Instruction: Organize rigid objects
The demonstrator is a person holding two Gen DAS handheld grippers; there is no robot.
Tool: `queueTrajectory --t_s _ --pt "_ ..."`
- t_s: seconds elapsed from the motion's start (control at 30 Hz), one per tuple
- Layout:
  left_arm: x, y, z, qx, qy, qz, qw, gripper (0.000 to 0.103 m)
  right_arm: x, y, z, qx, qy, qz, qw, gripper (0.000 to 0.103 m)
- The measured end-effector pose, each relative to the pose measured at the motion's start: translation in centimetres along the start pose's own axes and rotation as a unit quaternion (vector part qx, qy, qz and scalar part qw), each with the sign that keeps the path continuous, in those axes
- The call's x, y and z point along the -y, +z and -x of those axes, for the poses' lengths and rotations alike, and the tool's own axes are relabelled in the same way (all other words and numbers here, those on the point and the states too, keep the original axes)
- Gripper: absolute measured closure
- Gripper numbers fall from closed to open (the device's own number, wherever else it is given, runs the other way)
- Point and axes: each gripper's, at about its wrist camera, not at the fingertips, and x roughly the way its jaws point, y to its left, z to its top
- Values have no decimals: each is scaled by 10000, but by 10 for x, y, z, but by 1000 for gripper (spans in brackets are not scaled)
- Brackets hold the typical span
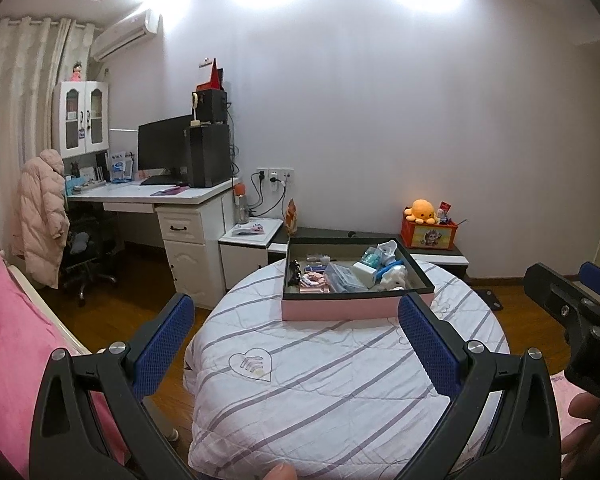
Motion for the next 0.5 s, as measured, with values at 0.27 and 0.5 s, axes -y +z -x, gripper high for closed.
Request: queueTrajectory --t_s 0.27,0.5 --pt "3 -1 -2 -117 -62 -50 9999 0 3 0 -2 -29 -21 -12 10000 0" --pt "5 -5 -12 -327 -32 -138 9994 0 4 2 -2 -34 -27 -19 10000 0"
